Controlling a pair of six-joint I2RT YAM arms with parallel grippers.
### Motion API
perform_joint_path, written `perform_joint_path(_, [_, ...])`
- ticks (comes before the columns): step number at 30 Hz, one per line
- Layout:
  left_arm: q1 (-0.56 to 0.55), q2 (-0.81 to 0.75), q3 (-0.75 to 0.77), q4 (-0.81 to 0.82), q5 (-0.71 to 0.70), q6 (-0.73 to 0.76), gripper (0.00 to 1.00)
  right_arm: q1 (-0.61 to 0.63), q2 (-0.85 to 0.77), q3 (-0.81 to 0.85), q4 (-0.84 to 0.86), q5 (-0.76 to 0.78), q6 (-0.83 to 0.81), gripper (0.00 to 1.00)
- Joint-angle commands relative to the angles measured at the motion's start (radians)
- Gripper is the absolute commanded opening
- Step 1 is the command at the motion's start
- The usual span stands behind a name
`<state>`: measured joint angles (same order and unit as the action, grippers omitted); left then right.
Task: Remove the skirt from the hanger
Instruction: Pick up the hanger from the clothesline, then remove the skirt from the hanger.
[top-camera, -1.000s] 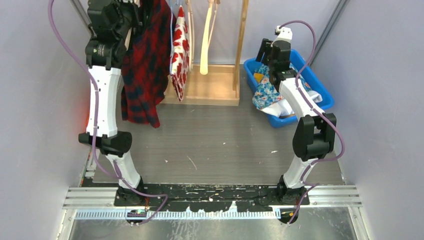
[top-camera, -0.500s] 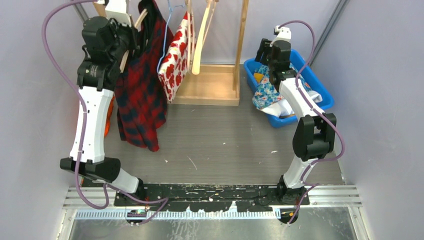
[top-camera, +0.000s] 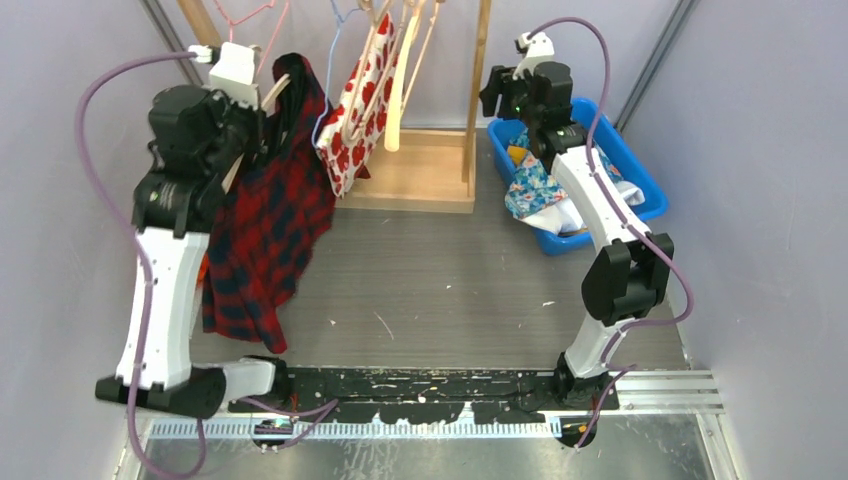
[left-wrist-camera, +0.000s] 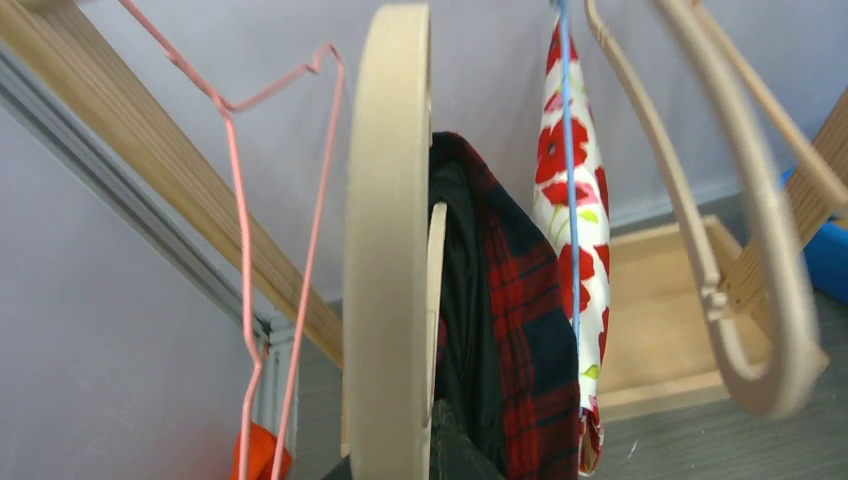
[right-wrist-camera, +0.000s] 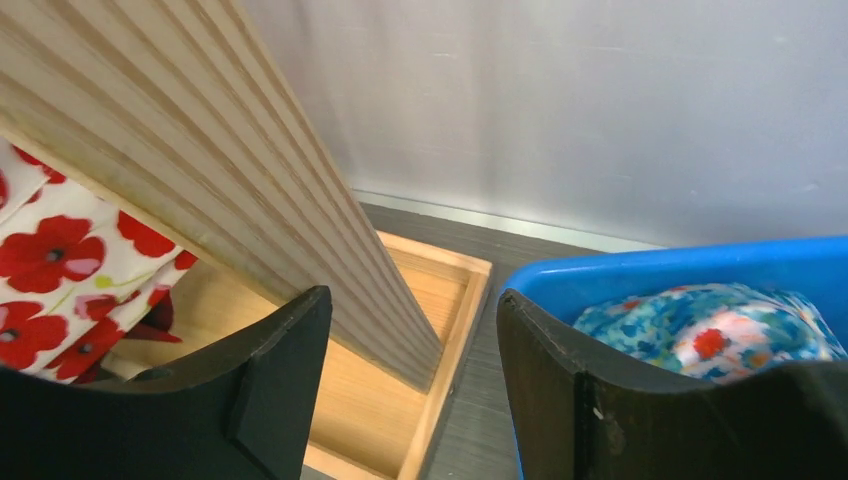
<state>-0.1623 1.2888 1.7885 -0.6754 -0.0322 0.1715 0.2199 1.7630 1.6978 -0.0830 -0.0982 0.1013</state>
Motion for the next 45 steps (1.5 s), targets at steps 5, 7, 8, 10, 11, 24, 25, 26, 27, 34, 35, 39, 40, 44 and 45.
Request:
perform_joint_path(5, [-0.022, -0.282, -0.060, 0.080, 0.014, 0.037, 0.00, 0.260, -0.086, 0.118, -0.086, -0.097, -0.050, 0.68])
perform_joint_path(7, [-0.025, -0.334, -0.090, 0.084, 0.022, 0.031, 0.00, 0.321, -0.104, 0.120, -0.095, -0.047, -0.079, 0.68])
perform_joint_path(8, [-0.026, -0.357, -0.104, 0.089, 0.023, 0.031, 0.00, 0.343, -0.110, 0.118, -0.101, -0.013, -0.099, 0.68])
perform_joint_path(10, [-0.036, -0.389, -0.120, 0.089, 0.017, 0.040, 0.00, 0.365, -0.126, 0.106, -0.110, 0.067, -0.115, 0.68])
perform_joint_path(11, [-0.044, -0.398, -0.120, 0.084, 0.013, 0.046, 0.00, 0.367, -0.135, 0.094, -0.109, 0.114, -0.113, 0.69])
perform_joint_path(24, [-0.077, -0.498, -0.087, 0.053, 0.011, 0.039, 0.00, 0.368, -0.333, -0.109, -0.066, 0.337, -0.176, 0.56])
perform_joint_path(25, [-0.076, -0.501, -0.080, 0.049, 0.026, 0.035, 0.00, 0.368, -0.337, -0.103, -0.092, 0.318, -0.157, 0.53])
perform_joint_path(26, [-0.076, -0.506, -0.076, 0.050, 0.046, 0.031, 0.00, 0.368, -0.341, -0.098, -0.111, 0.299, -0.145, 0.49])
perform_joint_path(27, [-0.077, -0.511, -0.073, 0.053, 0.073, 0.024, 0.00, 0.369, -0.349, -0.100, -0.123, 0.283, -0.133, 0.44])
perform_joint_path(34, [-0.077, -0.507, -0.043, 0.051, 0.260, -0.050, 0.00, 0.375, -0.365, -0.016, -0.292, 0.034, -0.107, 0.27])
perform_joint_path(35, [-0.080, -0.505, -0.050, 0.057, 0.290, -0.078, 0.00, 0.387, -0.359, 0.026, -0.336, 0.015, -0.101, 0.29])
perform_joint_path(39, [-0.083, -0.500, -0.098, 0.085, 0.350, -0.152, 0.00, 0.471, -0.394, 0.028, -0.384, 0.009, -0.125, 0.33])
perform_joint_path(40, [-0.082, -0.497, -0.113, 0.089, 0.361, -0.160, 0.00, 0.493, -0.408, 0.019, -0.375, 0.016, -0.128, 0.35])
perform_joint_path(44, [-0.086, -0.480, -0.157, 0.113, 0.380, -0.188, 0.00, 0.569, -0.425, 0.034, -0.372, 0.040, -0.104, 0.46])
perform_joint_path(45, [-0.087, -0.473, -0.164, 0.113, 0.379, -0.188, 0.00, 0.588, -0.419, 0.041, -0.377, 0.039, -0.103, 0.48])
